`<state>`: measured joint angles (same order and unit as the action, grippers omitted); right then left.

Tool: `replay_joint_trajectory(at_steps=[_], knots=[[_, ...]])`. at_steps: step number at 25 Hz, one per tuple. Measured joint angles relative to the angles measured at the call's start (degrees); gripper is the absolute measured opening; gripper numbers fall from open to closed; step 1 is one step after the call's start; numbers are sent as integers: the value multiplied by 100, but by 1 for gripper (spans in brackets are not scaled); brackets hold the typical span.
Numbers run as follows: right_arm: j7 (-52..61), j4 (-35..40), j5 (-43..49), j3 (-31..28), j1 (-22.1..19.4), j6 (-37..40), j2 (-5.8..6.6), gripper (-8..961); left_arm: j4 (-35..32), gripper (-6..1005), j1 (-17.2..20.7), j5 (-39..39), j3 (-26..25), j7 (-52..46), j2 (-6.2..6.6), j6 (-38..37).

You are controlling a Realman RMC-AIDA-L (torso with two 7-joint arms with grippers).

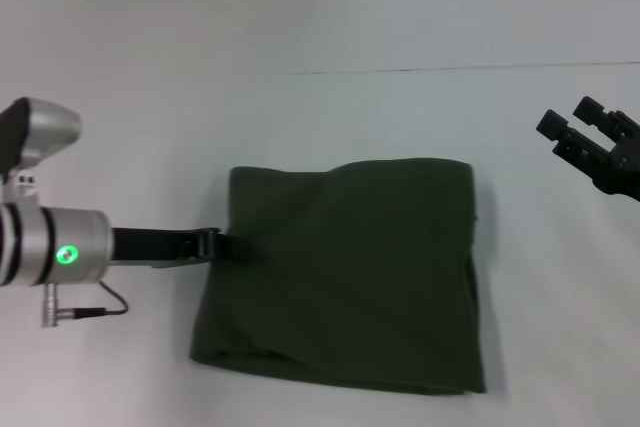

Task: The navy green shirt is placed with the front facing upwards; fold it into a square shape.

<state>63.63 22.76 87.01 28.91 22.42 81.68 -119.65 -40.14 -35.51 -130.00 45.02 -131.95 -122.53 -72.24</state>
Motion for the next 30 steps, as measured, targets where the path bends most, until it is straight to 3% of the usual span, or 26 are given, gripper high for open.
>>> replay_joint_trajectory(at_steps=[7, 21, 30], knots=[[74, 0, 0, 2, 168, -101, -1, 795, -416, 104, 579, 154, -363, 133, -45, -258], [113, 27, 0, 229, 485, -332, 3, 794, -367, 102, 709, 362, -564, 406, -112, -564], [103, 78, 0, 233, 416, -291, 13, 797, -519, 335, 749, 433, -972, 962, -67, -557]])
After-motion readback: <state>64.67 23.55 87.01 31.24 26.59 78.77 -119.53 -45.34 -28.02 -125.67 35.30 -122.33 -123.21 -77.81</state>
